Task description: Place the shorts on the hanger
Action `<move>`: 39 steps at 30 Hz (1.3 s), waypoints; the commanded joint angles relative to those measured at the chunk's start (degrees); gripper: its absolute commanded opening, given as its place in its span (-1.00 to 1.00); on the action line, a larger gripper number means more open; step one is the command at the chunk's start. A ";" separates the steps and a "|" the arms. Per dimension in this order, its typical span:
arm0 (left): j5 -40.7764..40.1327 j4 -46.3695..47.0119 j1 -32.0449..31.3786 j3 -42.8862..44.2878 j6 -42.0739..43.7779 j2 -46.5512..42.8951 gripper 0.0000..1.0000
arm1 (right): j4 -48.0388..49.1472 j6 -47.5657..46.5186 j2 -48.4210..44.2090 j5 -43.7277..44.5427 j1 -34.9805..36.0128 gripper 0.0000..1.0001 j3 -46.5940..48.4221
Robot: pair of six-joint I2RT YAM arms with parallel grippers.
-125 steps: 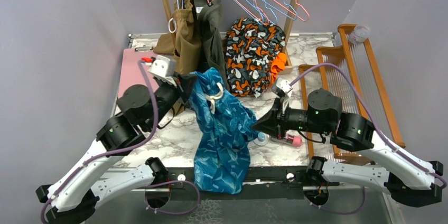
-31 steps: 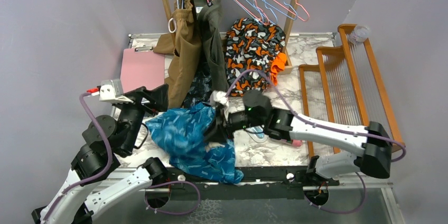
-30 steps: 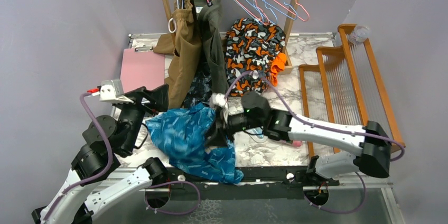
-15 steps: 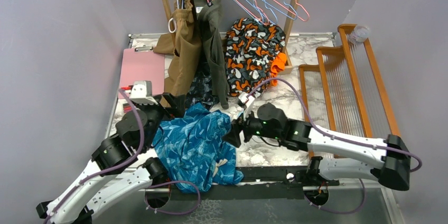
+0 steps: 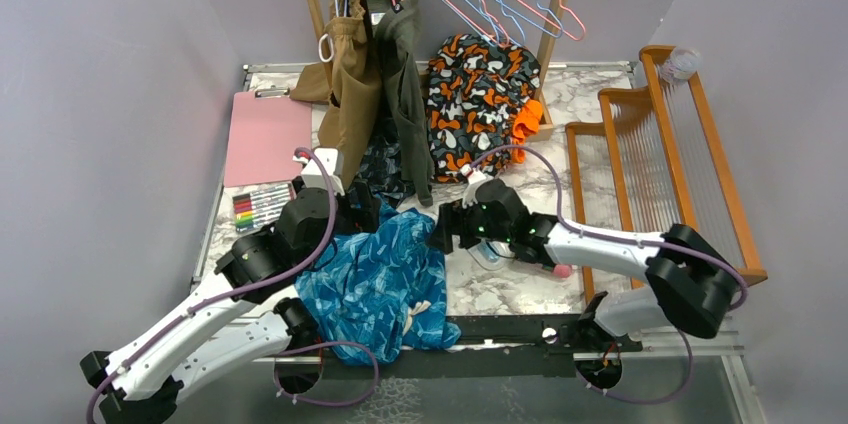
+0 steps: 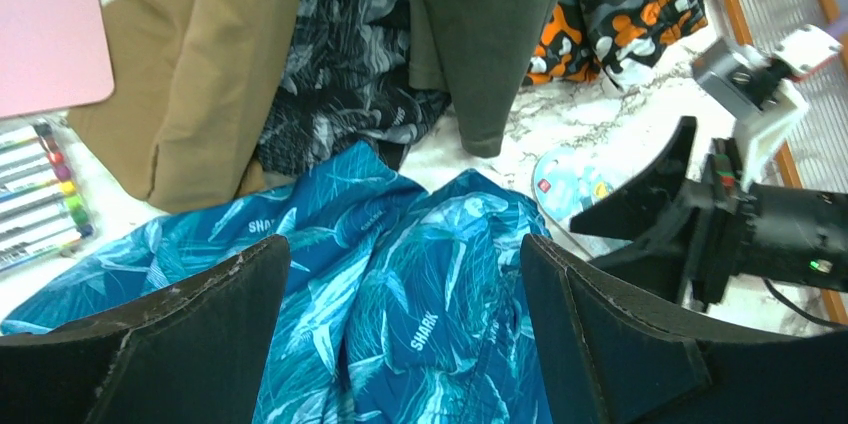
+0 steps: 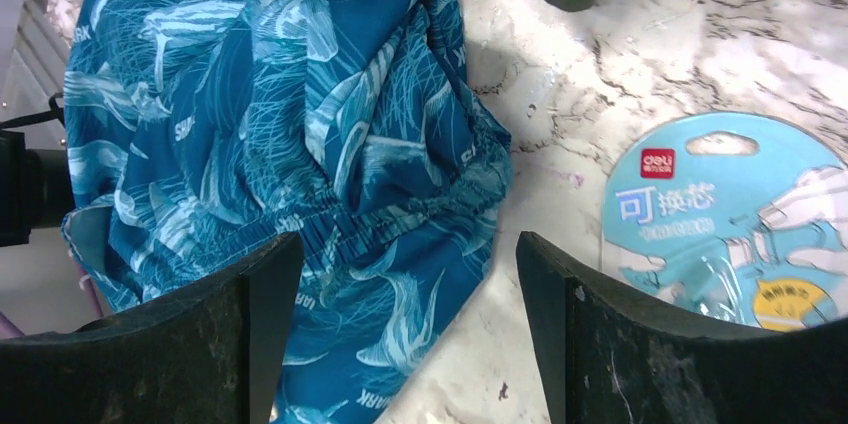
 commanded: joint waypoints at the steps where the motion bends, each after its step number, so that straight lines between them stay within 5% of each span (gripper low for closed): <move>1: 2.93 -1.42 -0.20 -1.16 -3.36 -1.43 0.75 | 7.26 0.83 5.85 -6.47 -0.95 0.61 2.06; 8: 4.33 -1.50 -0.17 -2.44 -4.33 -2.60 0.75 | 9.87 -0.17 12.27 -9.51 -1.49 0.45 3.94; 15: 3.92 -2.03 -0.17 -1.86 -3.88 -2.60 0.75 | 10.40 -0.10 14.26 -9.72 -2.43 -0.24 6.06; 19: 3.60 -2.03 -0.19 -1.69 -3.32 -2.43 0.75 | 9.58 -0.38 12.01 -8.84 -3.39 -0.89 5.99; 24: 3.80 -1.99 -0.15 -1.86 -2.88 -2.28 0.75 | 4.19 -1.11 3.11 -3.88 -4.23 -0.98 5.75; 28: 3.90 -1.94 -0.13 -2.12 -2.61 -1.70 0.75 | -0.13 -4.09 -3.91 -1.71 -4.73 -0.98 5.44; 29: 3.92 -1.86 -0.20 -2.26 -2.64 -1.47 0.75 | -0.80 -4.91 -4.14 -3.08 -5.23 -0.87 5.37; 33: 4.67 -1.31 -0.11 -2.78 -2.92 -0.50 0.75 | 1.19 -5.98 -1.49 -10.96 -5.59 0.12 3.76; 39: 6.56 -1.19 -0.18 -2.94 -3.04 0.23 0.75 | 13.98 -5.04 2.73 -15.06 -5.59 0.57 -1.41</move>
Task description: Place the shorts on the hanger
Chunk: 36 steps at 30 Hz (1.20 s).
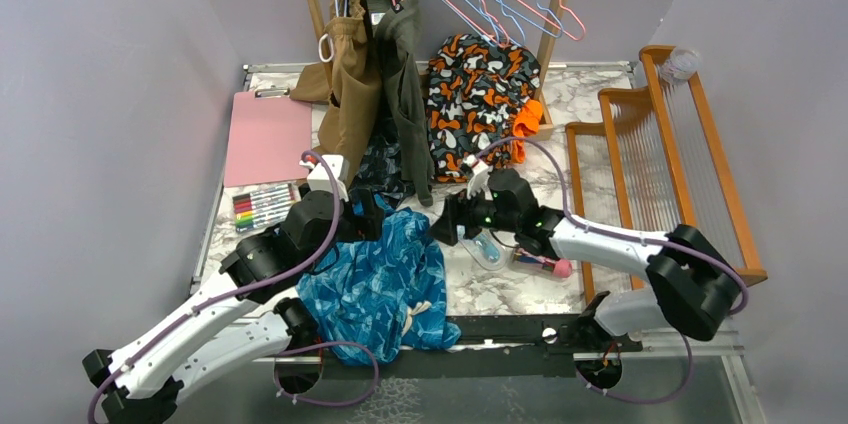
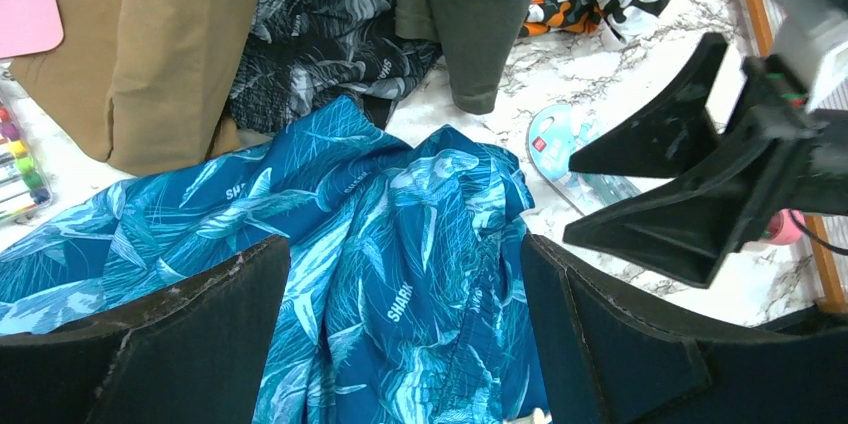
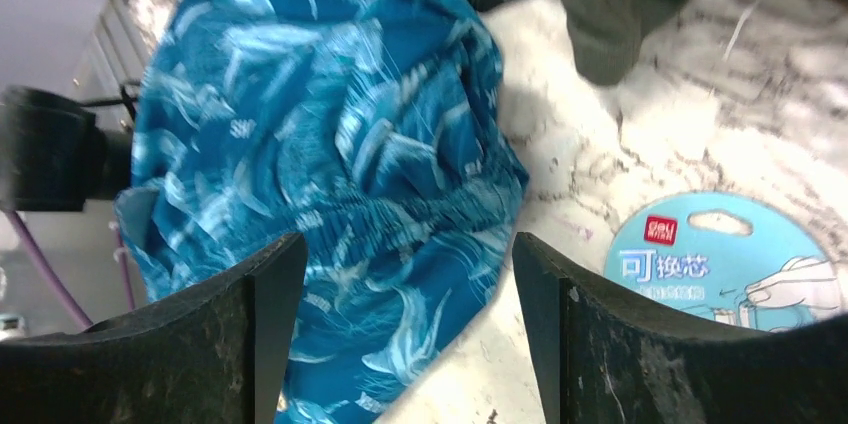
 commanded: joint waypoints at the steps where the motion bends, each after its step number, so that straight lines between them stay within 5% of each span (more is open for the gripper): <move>1: 3.05 1.11 -0.18 -0.54 0.44 -0.04 0.75 | 8.96 -0.89 3.83 -5.10 -0.10 0.59 -2.14; 16: 4.63 -0.79 -0.13 -0.65 -0.35 -2.24 0.75 | 13.52 -1.08 20.01 -9.82 -0.07 0.40 3.28; 21: 4.94 -0.86 -0.15 -0.43 -0.38 -1.28 0.75 | 14.63 -0.07 20.34 -9.05 -0.08 -0.26 3.05; 24: 4.68 -1.23 -0.13 0.19 -0.43 -1.22 0.75 | 12.97 0.43 16.39 -6.29 -0.02 -0.86 2.54; 26: 3.95 -2.11 -0.15 1.62 0.56 -1.17 0.75 | 8.25 0.43 11.31 -2.73 -0.08 -0.98 2.46; 36: -2.05 0.00 -0.14 6.88 4.90 1.46 0.87 | -28.60 -0.55 -15.13 22.61 -0.25 -0.98 11.47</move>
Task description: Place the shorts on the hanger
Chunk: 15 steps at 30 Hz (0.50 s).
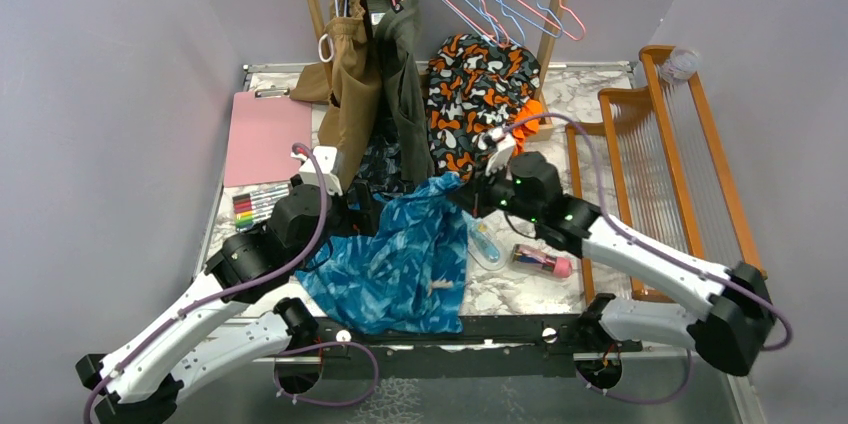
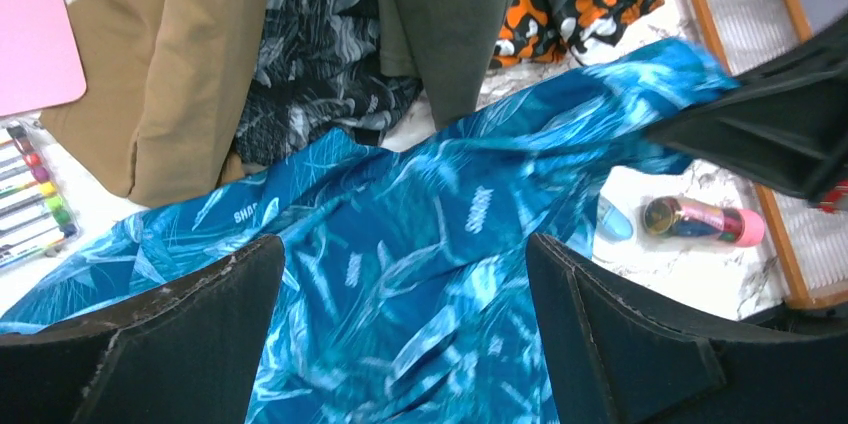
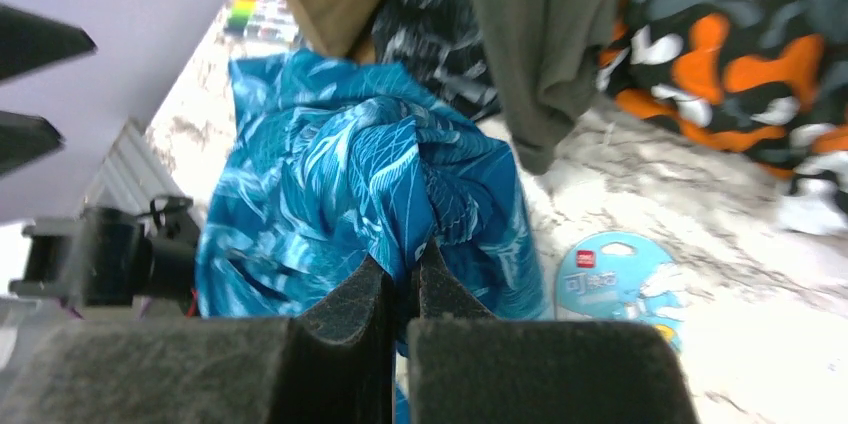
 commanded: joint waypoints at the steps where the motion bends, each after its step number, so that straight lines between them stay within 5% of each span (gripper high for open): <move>1: -3.49 4.64 -0.20 0.68 2.09 0.68 0.90 | -19.40 0.03 -6.74 14.56 -0.38 -0.98 5.94; 8: 14.09 23.53 -0.17 -9.49 4.98 -2.63 0.98 | -30.17 6.38 -8.95 18.66 -3.03 -0.98 9.16; 15: 21.71 22.70 -1.44 -10.54 1.97 9.54 0.78 | -29.83 10.23 -7.23 15.70 -6.40 -0.98 6.04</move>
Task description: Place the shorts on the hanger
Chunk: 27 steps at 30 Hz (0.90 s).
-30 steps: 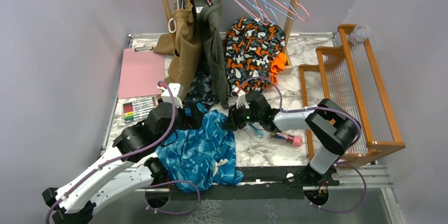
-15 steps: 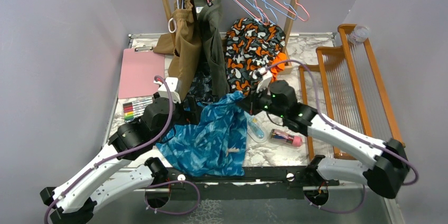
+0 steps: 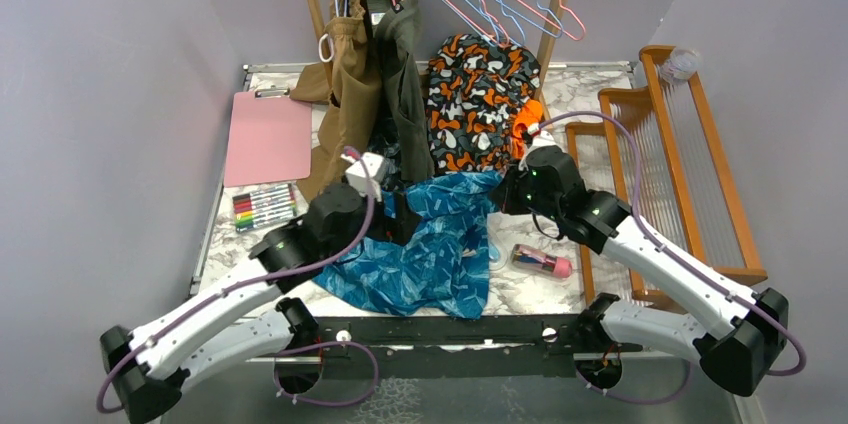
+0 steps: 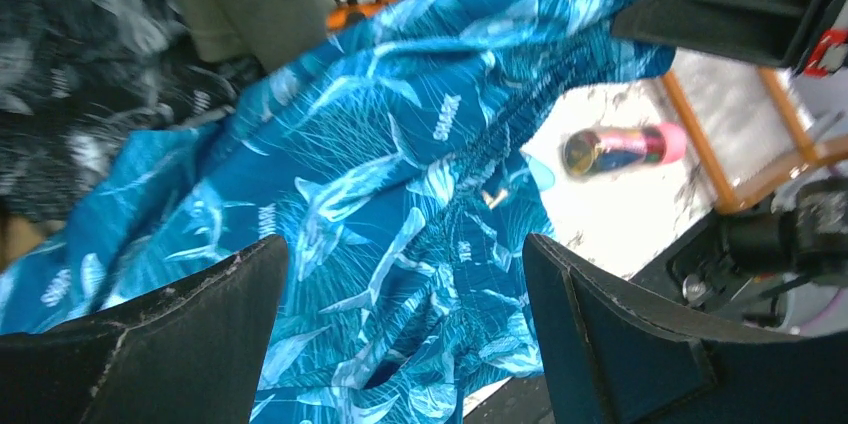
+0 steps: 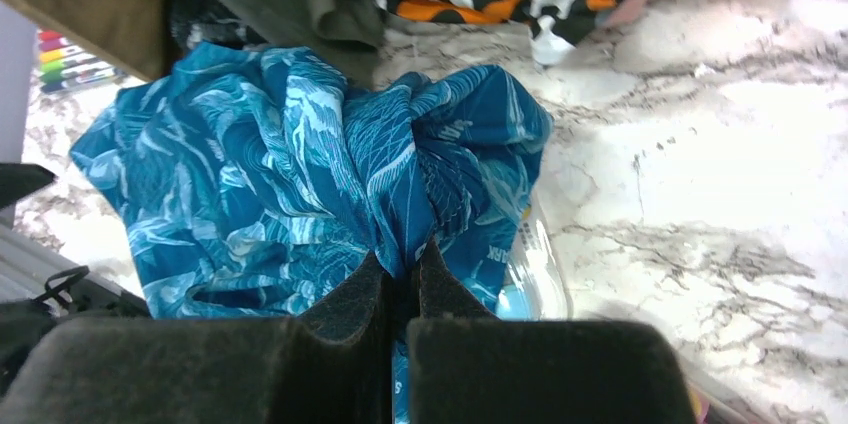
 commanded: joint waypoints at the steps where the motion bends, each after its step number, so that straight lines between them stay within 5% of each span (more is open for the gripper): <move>1: 6.69 3.22 -2.87 -0.85 -1.73 7.30 0.77 | -1.18 3.80 1.22 -0.20 -1.98 -0.98 -1.84; 10: -18.18 -2.44 -24.50 3.64 -7.81 19.89 0.78 | 2.49 5.08 5.13 -3.45 -4.45 -0.98 -3.22; 27: -23.62 -6.10 -28.71 13.10 -8.72 44.19 0.78 | 1.98 5.21 1.93 -6.45 -4.59 -0.98 -6.10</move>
